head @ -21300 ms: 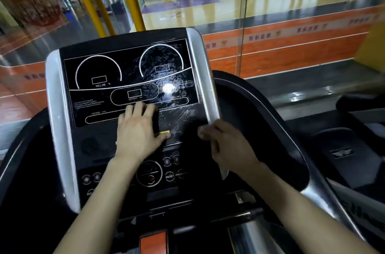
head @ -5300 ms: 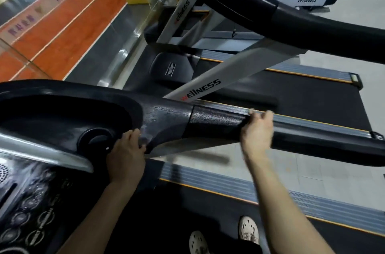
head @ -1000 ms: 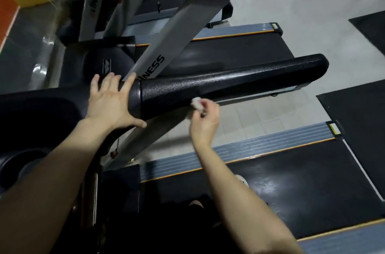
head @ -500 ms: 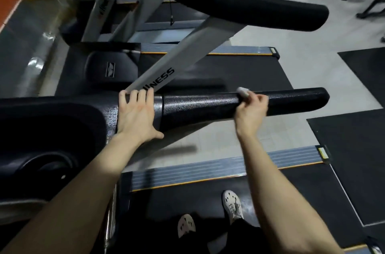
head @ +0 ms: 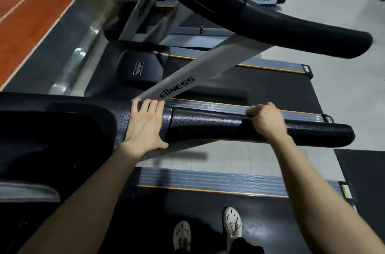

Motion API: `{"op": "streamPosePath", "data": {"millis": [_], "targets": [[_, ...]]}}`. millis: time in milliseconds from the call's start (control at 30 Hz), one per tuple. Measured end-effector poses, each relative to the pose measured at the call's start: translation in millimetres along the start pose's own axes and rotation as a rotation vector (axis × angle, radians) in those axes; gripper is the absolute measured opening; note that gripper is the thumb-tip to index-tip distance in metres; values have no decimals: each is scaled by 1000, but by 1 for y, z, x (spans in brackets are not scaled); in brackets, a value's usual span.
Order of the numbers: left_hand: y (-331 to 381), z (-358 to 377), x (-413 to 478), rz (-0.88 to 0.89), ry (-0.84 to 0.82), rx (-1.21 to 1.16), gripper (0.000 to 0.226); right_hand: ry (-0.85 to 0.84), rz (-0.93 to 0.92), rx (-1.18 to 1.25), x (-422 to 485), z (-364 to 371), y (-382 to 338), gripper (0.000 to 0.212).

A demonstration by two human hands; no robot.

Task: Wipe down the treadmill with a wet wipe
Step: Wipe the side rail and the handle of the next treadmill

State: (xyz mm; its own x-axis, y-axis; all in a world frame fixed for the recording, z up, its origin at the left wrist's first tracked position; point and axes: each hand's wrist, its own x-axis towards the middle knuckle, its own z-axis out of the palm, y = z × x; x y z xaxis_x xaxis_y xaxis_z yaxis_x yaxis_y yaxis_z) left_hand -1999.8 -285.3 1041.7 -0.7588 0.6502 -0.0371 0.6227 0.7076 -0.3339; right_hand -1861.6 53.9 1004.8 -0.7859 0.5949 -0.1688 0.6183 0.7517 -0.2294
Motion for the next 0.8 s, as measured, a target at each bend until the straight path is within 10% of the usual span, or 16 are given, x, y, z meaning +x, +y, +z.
{"op": "streamPosePath", "data": {"millis": [300,633,800], "targets": [[9,1,2,-136,-140,23,149,-146,-613,379,-42,15,-183,44],[76,6,-21,-404,-5,-62,126,154,-816,82,-17,26,43,58],[138,-30,-14,-480,-219,-190,114,176,-888,29,-6,0,142,52]]}}
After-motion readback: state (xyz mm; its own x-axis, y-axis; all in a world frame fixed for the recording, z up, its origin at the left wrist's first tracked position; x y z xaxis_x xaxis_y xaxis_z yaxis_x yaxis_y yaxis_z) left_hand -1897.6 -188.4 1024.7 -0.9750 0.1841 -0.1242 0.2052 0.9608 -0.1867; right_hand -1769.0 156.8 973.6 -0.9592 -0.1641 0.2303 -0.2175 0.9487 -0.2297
